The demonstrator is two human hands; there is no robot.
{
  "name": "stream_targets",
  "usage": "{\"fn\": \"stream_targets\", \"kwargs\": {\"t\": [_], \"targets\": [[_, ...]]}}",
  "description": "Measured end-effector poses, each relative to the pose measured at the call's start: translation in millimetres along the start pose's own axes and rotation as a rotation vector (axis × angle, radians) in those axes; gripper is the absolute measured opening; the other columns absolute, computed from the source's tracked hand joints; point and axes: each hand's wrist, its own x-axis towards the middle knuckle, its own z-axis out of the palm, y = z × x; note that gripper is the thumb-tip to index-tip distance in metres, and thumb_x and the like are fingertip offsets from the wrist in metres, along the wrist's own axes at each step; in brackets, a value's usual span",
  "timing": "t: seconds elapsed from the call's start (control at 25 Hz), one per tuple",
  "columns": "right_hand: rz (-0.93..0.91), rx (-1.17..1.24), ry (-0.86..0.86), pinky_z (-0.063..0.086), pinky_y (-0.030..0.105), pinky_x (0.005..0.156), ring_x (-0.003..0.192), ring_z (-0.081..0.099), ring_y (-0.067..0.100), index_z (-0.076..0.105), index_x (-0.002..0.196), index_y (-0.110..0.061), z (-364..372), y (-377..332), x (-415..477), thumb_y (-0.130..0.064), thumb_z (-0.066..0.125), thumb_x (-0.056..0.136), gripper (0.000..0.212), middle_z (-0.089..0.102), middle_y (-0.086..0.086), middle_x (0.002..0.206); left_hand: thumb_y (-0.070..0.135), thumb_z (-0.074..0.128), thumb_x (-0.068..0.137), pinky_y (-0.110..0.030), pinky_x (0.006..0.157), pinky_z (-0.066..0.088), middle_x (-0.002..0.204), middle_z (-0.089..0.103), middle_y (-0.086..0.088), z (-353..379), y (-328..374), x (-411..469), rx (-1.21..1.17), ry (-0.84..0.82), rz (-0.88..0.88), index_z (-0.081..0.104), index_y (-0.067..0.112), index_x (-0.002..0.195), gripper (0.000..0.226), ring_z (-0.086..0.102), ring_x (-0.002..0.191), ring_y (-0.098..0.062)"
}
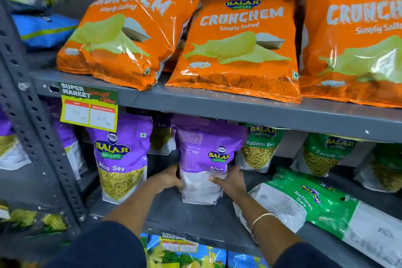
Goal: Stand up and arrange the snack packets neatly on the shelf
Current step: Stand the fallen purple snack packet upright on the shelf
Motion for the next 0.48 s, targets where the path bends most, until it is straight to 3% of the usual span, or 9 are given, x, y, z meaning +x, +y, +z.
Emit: {"fn": "stream_targets", "kwargs": {"t": [0.08, 0.2, 0.24, 0.32, 0.36, 0.48], "targets": [[0.136, 0.044, -0.009, 0.052, 0.052, 0.089, 0.105, 0.063, 0.043, 0.034, 0.113, -0.001, 2.7, -2.6, -1.8, -0.033, 0.078, 0.064, 0.074, 0.058, 0.027, 0.121, -0.013, 0.053, 0.067, -0.022, 0.058, 0.037, 0.083, 0.060, -0.002, -11.0, 1.2, -0.9, -0.027, -0.046, -0.047, 0.050, 0.016, 0.105, 0.048, 0.054, 0.075, -0.014], [0.084, 0.019, -0.016, 0.054, 0.046, 0.086, 0.102, 0.063, 0.037, 0.040, 0.101, -0.008, 1.2, -9.5, -5.9, -0.009, 0.061, 0.077, 0.032, 0.061, 0.025, 0.110, -0.004, 0.057, 0.079, -0.023, 0.068, 0.036, 0.080, 0.066, 0.006, -14.4, 4.8, -2.2, -0.030, -0.070, -0.084, 0.051, 0.028, 0.102, 0.040, 0.064, 0.070, -0.004], [0.045, -0.002, -0.087, 0.052, 0.041, 0.082, 0.103, 0.061, 0.034, 0.044, 0.103, -0.009, 0.2, -11.7, -7.9, -0.001, 0.058, 0.076, 0.031, 0.060, 0.022, 0.108, 0.003, 0.064, 0.075, -0.025, 0.073, 0.040, 0.083, 0.066, 0.006, -11.2, 5.7, -2.0, -0.010, -0.067, -0.064, 0.052, 0.028, 0.105, 0.041, 0.064, 0.072, -0.003], [-0.035, 0.012, -0.339, 0.047, 0.031, 0.084, 0.112, 0.052, 0.026, 0.042, 0.122, -0.011, -2.9, -13.0, -11.2, 0.007, 0.065, 0.069, 0.061, 0.053, 0.014, 0.118, 0.006, 0.074, 0.064, -0.036, 0.093, 0.048, 0.105, 0.065, -0.003, 1.2, 8.7, 1.5, -0.015, -0.019, -0.005, 0.050, 0.015, 0.120, 0.062, 0.062, 0.099, -0.014], [-0.067, -0.027, -0.418, 0.044, 0.030, 0.093, 0.119, 0.045, 0.022, 0.037, 0.131, -0.015, -2.4, -12.5, -12.9, 0.000, 0.073, 0.065, 0.077, 0.047, 0.010, 0.126, 0.002, 0.077, 0.063, -0.038, 0.103, 0.044, 0.119, 0.060, -0.007, 8.4, 11.8, 1.8, -0.035, 0.012, 0.017, 0.043, 0.009, 0.129, 0.074, 0.056, 0.113, -0.019], [-0.119, -0.189, -0.338, 0.028, 0.034, 0.112, 0.120, 0.027, 0.017, 0.041, 0.132, -0.023, -1.6, -15.4, -18.0, -0.032, 0.085, 0.055, 0.088, 0.036, 0.007, 0.123, -0.001, 0.079, 0.055, -0.032, 0.107, 0.039, 0.134, 0.046, -0.005, 18.9, 22.0, 0.4, -0.092, 0.018, 0.058, 0.021, 0.012, 0.141, 0.104, 0.045, 0.127, -0.021]]}}
